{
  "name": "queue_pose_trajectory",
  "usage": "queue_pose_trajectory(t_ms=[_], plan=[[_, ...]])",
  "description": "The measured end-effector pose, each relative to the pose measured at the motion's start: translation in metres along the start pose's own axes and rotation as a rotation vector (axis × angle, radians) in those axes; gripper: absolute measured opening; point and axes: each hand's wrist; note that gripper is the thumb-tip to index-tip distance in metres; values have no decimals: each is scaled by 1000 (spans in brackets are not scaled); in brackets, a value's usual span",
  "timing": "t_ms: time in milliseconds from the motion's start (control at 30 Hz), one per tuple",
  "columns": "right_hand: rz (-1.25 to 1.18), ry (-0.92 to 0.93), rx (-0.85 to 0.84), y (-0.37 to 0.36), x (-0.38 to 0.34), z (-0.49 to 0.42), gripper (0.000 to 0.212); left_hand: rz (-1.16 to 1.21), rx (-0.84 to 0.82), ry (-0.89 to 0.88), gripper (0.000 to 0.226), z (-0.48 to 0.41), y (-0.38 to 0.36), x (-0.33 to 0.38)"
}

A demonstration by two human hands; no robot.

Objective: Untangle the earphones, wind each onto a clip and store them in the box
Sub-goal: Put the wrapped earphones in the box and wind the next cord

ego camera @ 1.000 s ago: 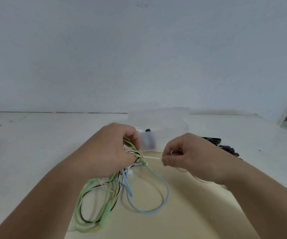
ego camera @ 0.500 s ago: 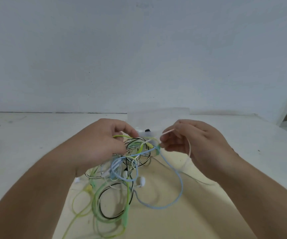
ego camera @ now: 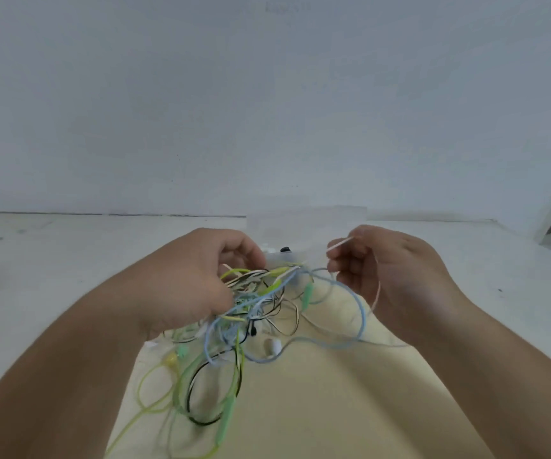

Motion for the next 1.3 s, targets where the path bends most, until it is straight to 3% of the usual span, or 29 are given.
queue_pose_trajectory(t_ms=[200, 433, 500, 567, 633, 733, 833, 900, 967, 1000, 1067, 1167, 1300], plan=[[-357, -89, 65, 20, -15, -12, 35, -312, 180, 117, 40, -1, 19, -18], [-547, 26, 206, 43, -27, -16, 16, -661, 273, 329, 37, -1, 38, -41], [-524, 33, 274, 49, -31, -16, 18, -638, 307, 369, 41, -2, 48, -49], [-361, 2, 278, 49, -32, -15, 21, -562, 302, 377, 38, 0, 53, -50], [-140, -54, 153, 40, -30, -11, 28, -474, 203, 341, 32, 2, 50, -43], [356, -48, -108, 24, -22, 1, 36, -370, 47, 233, 50, 9, 40, -29], [781, -69, -263, 17, -13, 10, 46, -286, -70, 61, 62, 16, 37, -10], [941, -136, -319, 14, -6, 9, 52, -110, -10, -91, 52, 12, 29, -1], [1183, -120, -314, 11, 7, 6, 42, 6, 175, -137, 17, 2, 11, 2], [1320, -68, -289, 10, 13, 5, 31, -54, 259, -138, 3, -5, 0, 3], [1475, 5, -235, 6, 24, 3, 9, -266, 355, -160, 15, -16, -19, -4], [1506, 38, -239, -3, 35, 3, 20, -371, 307, -130, 16, -22, -35, -14], [1509, 67, -295, -9, 42, 1, 10, -536, 206, -42, 37, -24, -39, -19]])
Point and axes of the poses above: each hand's wrist, its own z-axis away from the middle knuckle, its own y-axis out of the back of the hand, x = y × z, and after that the axes turned 1 degree about -y, right-handed
